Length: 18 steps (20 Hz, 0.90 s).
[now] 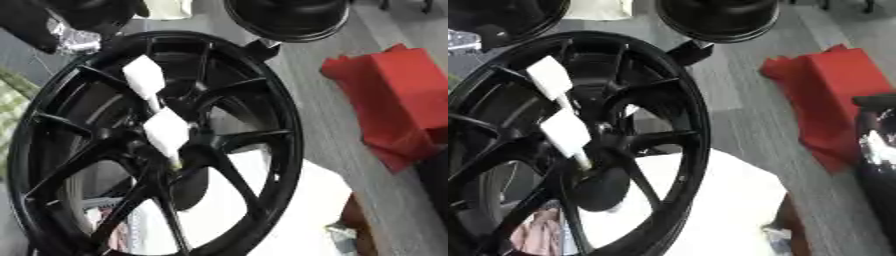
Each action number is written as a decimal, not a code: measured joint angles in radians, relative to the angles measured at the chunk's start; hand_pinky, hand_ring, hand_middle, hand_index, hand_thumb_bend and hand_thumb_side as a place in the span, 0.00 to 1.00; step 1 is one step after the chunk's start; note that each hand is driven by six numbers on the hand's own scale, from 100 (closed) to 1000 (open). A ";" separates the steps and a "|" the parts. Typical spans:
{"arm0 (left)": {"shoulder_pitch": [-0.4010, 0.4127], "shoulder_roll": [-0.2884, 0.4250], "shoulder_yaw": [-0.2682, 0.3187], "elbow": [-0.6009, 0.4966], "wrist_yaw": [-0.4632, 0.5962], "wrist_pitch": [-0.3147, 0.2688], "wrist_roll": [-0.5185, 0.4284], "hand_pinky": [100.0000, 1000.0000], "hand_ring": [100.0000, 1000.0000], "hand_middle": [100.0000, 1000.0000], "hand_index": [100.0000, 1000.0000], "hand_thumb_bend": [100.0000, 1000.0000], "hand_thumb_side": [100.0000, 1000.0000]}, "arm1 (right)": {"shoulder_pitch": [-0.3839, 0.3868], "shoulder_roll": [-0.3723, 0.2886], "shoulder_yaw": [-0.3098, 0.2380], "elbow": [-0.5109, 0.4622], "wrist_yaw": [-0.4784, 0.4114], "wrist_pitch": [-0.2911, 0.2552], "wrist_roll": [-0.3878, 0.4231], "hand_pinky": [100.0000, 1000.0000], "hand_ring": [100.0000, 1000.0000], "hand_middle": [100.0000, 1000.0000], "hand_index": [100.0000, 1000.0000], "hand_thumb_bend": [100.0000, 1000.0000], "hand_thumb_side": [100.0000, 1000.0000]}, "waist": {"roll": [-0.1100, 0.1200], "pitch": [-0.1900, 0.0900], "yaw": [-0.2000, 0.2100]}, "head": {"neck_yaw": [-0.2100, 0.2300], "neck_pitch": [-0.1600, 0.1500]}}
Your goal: Pull the pin out of the wheel hub.
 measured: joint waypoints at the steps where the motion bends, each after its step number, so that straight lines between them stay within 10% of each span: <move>1: -0.002 -0.005 0.000 0.007 -0.004 0.000 -0.004 0.87 0.83 0.81 0.90 0.00 0.57 | 0.000 0.000 0.000 0.000 0.000 0.001 0.002 0.96 0.74 0.49 0.62 0.16 0.04 | 0.000 0.002 0.000 | 0.000 0.000; 8: -0.018 -0.035 -0.014 0.070 0.014 -0.030 0.003 0.98 0.90 0.84 0.93 0.25 0.69 | -0.008 0.001 0.006 0.000 0.000 0.006 0.013 0.96 0.74 0.49 0.62 0.15 0.05 | 0.003 0.007 -0.003 | 0.003 -0.001; 18: -0.018 -0.052 -0.054 0.148 -0.017 -0.095 0.068 1.00 0.93 0.87 0.94 0.18 0.35 | -0.009 0.002 0.012 0.000 0.000 0.014 0.021 0.96 0.73 0.48 0.62 0.14 0.05 | 0.003 0.015 -0.008 | 0.008 -0.009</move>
